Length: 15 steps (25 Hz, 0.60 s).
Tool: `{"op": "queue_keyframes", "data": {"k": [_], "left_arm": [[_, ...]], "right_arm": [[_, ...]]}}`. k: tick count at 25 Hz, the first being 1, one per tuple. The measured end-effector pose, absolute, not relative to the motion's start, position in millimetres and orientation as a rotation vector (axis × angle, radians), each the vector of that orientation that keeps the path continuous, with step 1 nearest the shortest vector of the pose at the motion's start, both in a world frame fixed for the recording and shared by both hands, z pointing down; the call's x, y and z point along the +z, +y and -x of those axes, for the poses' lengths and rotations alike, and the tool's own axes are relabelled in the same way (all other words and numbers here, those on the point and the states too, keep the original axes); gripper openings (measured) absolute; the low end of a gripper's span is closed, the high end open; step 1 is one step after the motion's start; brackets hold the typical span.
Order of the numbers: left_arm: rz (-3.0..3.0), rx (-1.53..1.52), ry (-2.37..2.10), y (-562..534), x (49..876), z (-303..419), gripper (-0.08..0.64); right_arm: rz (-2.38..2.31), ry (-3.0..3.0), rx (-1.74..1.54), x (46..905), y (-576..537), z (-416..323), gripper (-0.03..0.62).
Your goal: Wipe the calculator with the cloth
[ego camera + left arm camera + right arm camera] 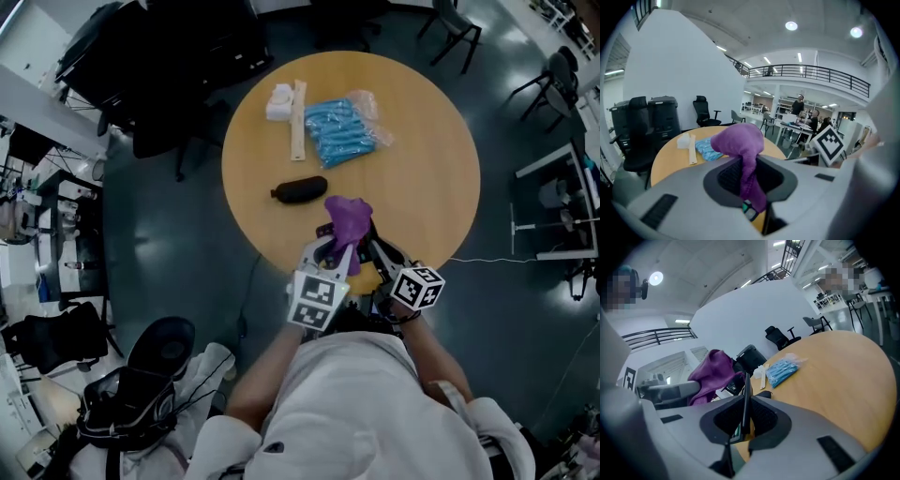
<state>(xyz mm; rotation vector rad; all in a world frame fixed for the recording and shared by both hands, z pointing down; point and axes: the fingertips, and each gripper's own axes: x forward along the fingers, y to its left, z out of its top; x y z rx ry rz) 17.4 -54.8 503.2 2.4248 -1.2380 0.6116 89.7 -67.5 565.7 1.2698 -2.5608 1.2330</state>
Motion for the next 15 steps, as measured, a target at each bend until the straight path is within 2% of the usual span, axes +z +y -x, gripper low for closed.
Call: {"op": "queue_keyframes", "data": {"k": [7, 15], "left_arm": [[-2.398, 0.700, -1.147, -53.4, 517.7, -36.5, 0.069], [-2.319, 0.727, -1.172, -50.6, 540.8, -17.9, 0.069]], "right_arm": [[-1.220, -2.622, 1.064, 540.8, -56.0, -70.2, 0.051], [-1.166, -2.668, 1.020, 534.4, -44.8, -60.5, 0.051]]}}
